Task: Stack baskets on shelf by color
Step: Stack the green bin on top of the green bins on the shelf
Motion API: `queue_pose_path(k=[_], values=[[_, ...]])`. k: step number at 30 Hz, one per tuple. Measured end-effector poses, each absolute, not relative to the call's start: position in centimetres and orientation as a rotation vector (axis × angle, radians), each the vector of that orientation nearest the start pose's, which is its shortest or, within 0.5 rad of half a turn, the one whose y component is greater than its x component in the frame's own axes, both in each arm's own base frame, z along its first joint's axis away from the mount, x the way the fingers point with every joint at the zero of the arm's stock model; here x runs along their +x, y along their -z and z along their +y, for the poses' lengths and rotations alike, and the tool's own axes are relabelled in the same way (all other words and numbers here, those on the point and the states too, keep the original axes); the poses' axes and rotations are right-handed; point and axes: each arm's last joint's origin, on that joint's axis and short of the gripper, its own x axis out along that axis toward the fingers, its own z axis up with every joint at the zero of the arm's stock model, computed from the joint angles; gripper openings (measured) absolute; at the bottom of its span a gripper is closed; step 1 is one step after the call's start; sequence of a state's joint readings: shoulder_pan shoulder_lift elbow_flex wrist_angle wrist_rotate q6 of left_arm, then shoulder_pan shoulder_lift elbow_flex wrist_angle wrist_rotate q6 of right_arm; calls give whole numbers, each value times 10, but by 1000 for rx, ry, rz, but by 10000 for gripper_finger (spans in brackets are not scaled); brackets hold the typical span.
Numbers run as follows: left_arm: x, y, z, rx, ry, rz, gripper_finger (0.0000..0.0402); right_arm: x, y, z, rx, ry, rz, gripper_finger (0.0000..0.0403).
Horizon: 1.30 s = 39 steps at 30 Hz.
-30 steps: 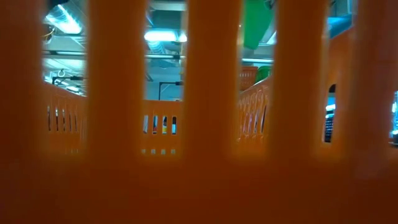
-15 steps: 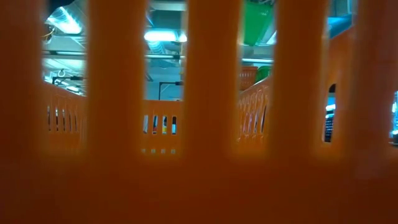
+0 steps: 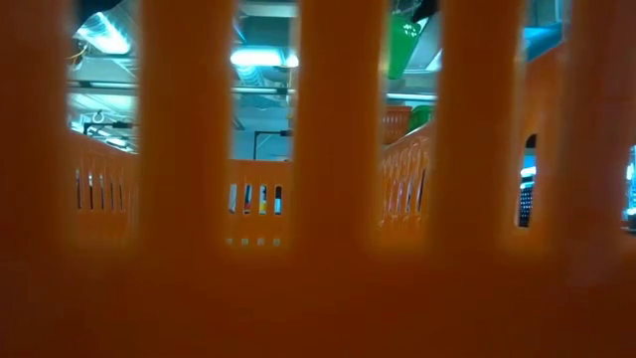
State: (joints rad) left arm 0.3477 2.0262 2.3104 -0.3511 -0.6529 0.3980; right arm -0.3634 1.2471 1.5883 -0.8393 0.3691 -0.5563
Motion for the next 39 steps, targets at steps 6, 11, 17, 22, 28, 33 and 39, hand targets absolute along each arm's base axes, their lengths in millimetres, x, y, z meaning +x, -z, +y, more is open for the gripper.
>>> queue_pose_path(k=[6,11,17,22,28,33,39], values=[[412,-460,168,374,-970,279,0,235,-440,-89,-593,635,734,87],[412,-457,167,378,-963,307,0,242,-439,-81,-636,647,738,87],[410,-452,171,361,-974,359,0,241,-446,-63,-682,712,706,87],[410,-451,170,360,-974,361,0,243,-446,-60,-651,721,683,87],[414,-451,161,364,-952,356,0,247,-441,-65,-632,726,702,87],[417,-451,152,369,-930,352,0,247,-441,-69,-629,754,711,87],[419,-451,146,372,-914,349,0,247,-440,-70,-573,720,685,87]])
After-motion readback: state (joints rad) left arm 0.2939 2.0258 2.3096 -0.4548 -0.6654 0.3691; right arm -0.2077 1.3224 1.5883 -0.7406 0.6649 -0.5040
